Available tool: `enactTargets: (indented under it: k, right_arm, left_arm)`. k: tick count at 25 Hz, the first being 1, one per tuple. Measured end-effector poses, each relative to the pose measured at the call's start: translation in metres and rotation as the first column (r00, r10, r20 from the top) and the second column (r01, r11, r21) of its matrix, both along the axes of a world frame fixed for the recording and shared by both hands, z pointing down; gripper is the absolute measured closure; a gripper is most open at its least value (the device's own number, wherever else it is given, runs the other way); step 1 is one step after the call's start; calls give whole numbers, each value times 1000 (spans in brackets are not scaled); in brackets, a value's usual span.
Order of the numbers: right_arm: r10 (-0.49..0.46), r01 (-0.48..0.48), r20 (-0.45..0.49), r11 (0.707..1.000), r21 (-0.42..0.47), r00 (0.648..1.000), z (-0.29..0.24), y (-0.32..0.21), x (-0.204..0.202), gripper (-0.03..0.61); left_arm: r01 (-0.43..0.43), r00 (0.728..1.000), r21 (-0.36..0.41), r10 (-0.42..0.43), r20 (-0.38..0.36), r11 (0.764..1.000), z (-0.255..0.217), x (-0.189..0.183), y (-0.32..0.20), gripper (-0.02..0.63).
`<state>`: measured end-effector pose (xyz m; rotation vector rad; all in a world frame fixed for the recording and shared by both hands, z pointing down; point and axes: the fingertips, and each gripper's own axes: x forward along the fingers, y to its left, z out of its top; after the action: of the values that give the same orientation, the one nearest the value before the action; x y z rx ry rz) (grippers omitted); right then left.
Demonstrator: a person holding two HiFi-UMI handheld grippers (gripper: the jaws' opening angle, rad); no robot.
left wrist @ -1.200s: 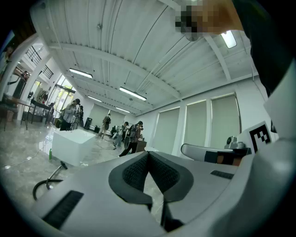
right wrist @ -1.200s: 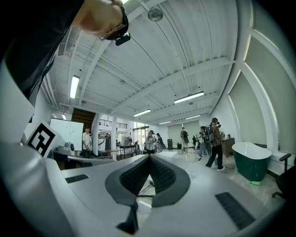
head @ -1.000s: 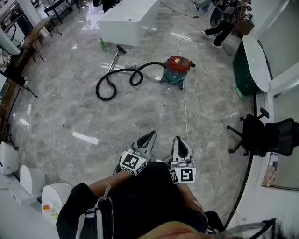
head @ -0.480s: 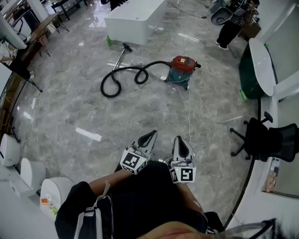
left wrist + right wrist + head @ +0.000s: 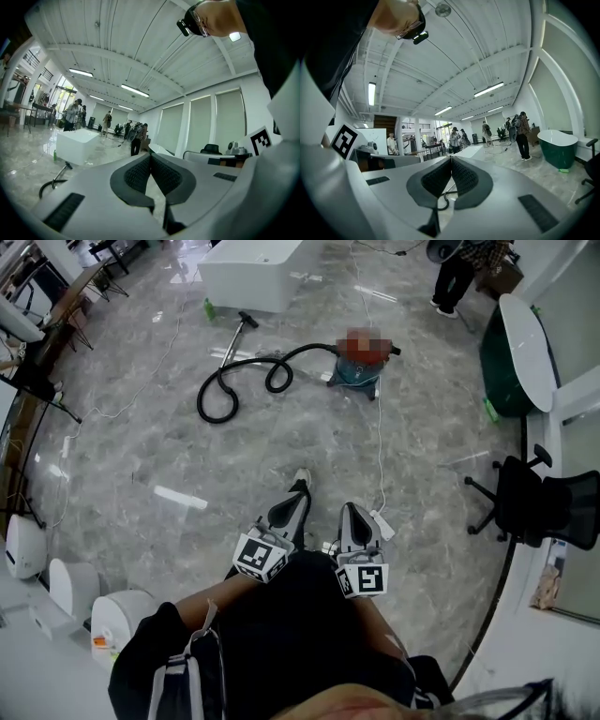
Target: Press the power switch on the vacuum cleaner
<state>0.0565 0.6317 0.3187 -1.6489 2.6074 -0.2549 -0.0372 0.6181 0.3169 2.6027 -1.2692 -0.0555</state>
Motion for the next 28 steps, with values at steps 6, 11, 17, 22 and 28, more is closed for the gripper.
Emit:
enactTargets:
  k: [6, 11, 17, 22, 28]
  right_arm:
    - [38, -39, -29, 998, -58, 999, 13, -13, 22, 563]
    - [108, -111, -42, 991, -73, 993, 14, -49, 53, 563]
    - [118, -123, -70, 990, -74, 991, 12, -121, 68, 563]
    - [84, -89, -88, 995, -43, 992, -6, -203, 58, 563]
    - [129, -133, -64, 989, -69, 990, -11, -297, 64, 563]
  left_arm:
    - [-31, 998, -26, 30, -49, 999, 2, 18, -30, 595]
    - [-75, 995, -14, 74, -62, 997, 5, 44, -70, 595]
    - [-70, 994, -34, 67, -89, 997, 14, 54, -150, 595]
    - [-78, 992, -9, 77, -99, 997, 1, 56, -234, 595]
    - [-130, 991, 97, 133, -28, 987, -22, 62, -302, 595]
